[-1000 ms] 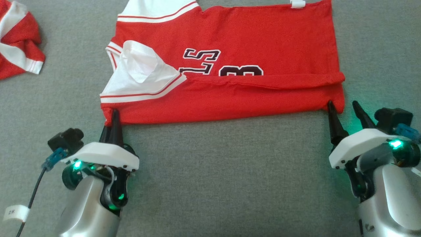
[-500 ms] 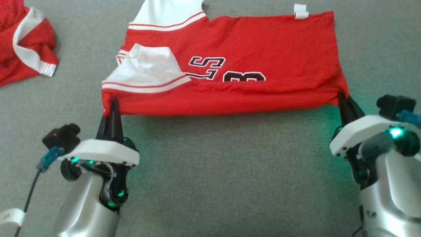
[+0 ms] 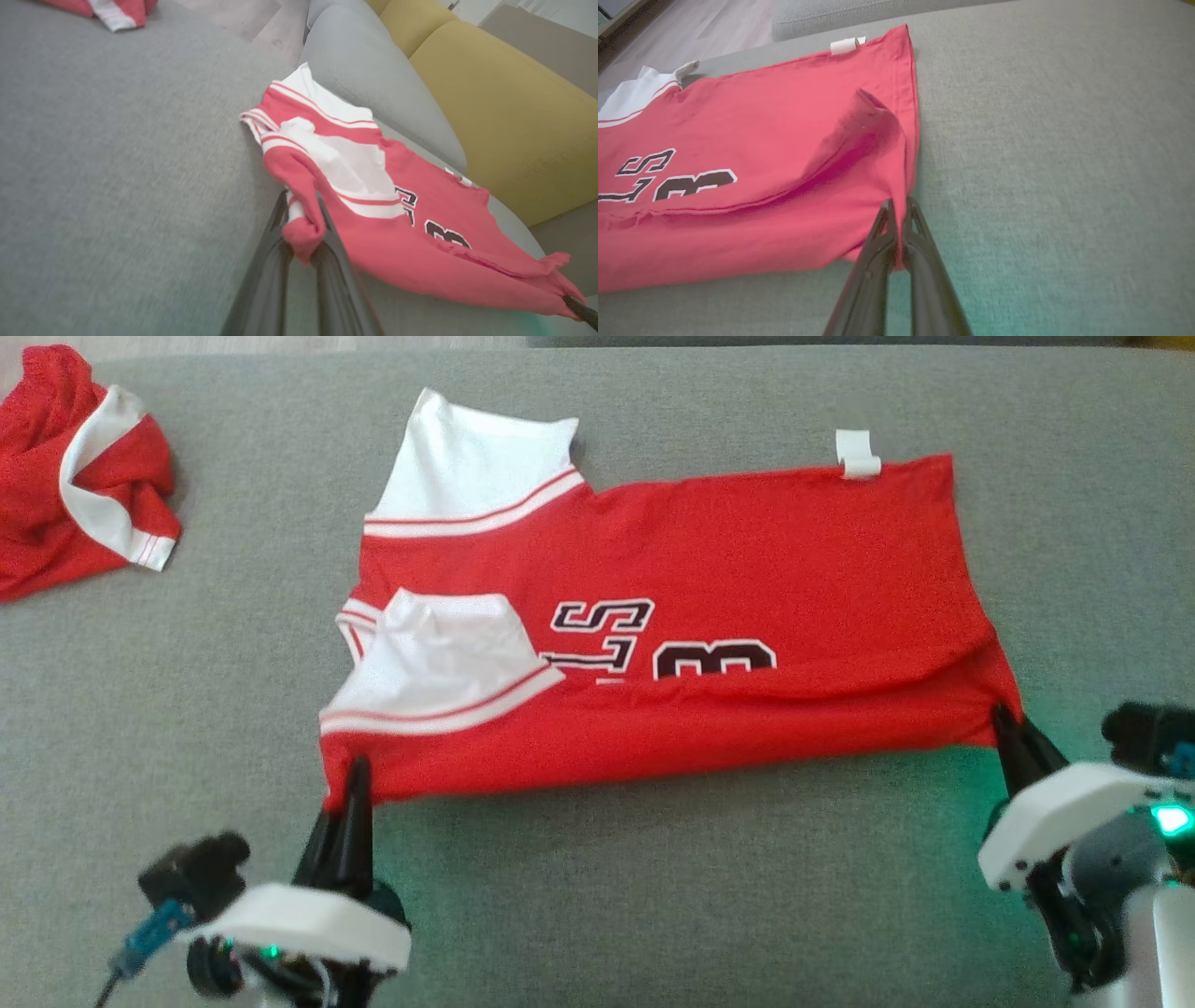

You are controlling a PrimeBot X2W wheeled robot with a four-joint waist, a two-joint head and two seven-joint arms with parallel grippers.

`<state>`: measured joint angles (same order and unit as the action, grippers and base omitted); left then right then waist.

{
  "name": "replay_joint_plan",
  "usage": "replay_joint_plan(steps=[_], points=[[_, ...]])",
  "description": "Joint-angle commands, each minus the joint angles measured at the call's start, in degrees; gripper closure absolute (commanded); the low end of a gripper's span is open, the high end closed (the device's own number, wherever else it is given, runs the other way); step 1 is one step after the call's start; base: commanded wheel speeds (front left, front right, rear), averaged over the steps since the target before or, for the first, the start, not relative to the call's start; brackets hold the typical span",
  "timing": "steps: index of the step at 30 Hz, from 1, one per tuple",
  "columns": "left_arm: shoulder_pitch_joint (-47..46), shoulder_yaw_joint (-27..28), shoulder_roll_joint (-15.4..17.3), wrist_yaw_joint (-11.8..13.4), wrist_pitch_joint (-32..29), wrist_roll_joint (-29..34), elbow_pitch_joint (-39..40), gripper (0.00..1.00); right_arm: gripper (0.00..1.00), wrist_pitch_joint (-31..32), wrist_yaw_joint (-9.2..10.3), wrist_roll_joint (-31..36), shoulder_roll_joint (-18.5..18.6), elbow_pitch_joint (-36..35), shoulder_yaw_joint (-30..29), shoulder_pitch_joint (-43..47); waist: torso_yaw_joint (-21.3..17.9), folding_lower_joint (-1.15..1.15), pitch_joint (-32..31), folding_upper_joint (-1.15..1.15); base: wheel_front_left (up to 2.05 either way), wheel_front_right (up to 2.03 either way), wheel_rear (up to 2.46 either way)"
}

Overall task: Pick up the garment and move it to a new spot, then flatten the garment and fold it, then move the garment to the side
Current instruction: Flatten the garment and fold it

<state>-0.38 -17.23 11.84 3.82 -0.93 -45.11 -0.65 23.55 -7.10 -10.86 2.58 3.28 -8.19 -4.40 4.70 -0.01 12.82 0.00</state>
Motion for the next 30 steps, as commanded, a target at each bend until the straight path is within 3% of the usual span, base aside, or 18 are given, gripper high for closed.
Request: replay_joint_plan(steps=[1,5,6,7,8,9,14,21,25,30], points=[[-0.8,1.6,0.8,0.3,0.5,-0.2,2.4,1.00,1.00,0.2,-0.39,-0.5,0.3,-3.1,0.6,-0.7,-0.1,0.01,0.0,0.00,0.00,0.00,0.00],[2.7,1.5,0.1,1.0,1.5,-0.6,2.3,1.00,1.00,-0.5,-0.39,-1.8,0.3,-4.4,-0.1,3.4,-0.6,0.01,-0.2,0.00,0.00,0.00,0.00],[2.8,1.5,0.2,1.0,1.6,-0.6,2.1,1.00,0.64,-1.0,-0.39,-2.0,0.3,-4.3,-0.1,3.8,-0.7,0.01,-0.2,0.00,0.00,0.00,0.00],[2.8,1.5,0.4,1.1,1.9,-0.2,1.9,0.88,0.20,-1.4,-0.39,-2.0,0.3,-4.1,0.0,4.1,-0.8,0.01,-0.3,0.00,0.00,0.00,0.00],[2.7,1.6,0.5,1.1,2.2,0.0,1.7,0.62,0.00,-1.9,-0.39,-1.9,0.3,-3.9,0.1,4.2,-1.0,0.01,-0.3,0.00,0.00,0.00,0.00],[2.5,1.7,0.7,1.2,2.5,0.3,1.6,0.00,0.00,-2.3,-0.39,-2.0,0.3,-3.7,0.3,4.3,-1.1,0.01,-0.3,0.00,0.00,0.00,0.00],[-0.2,2.4,2.9,1.4,2.6,2.2,3.0,0.00,0.00,-4.8,-0.39,-2.5,0.3,-4.0,0.3,3.9,-1.9,0.01,0.0,0.00,0.00,0.00,0.00],[-11.0,4.1,9.3,1.5,-1.9,5.9,7.3,0.00,0.00,-6.1,-0.39,-1.2,0.3,-8.1,0.0,-0.6,-3.4,0.01,2.2,0.00,0.00,0.00,0.00],[-22.9,5.4,14.4,1.0,-7.5,8.1,8.0,0.00,0.00,-6.2,-0.39,0.0,0.3,-11.1,1.0,-5.7,-4.9,0.01,4.9,0.00,0.00,0.00,0.00],[-37.7,4.0,19.6,-1.3,-16.5,10.3,1.5,0.00,0.00,-5.5,-0.39,0.8,0.3,-12.8,4.5,-11.9,-8.4,0.01,9.0,0.00,0.00,0.00,0.00]])
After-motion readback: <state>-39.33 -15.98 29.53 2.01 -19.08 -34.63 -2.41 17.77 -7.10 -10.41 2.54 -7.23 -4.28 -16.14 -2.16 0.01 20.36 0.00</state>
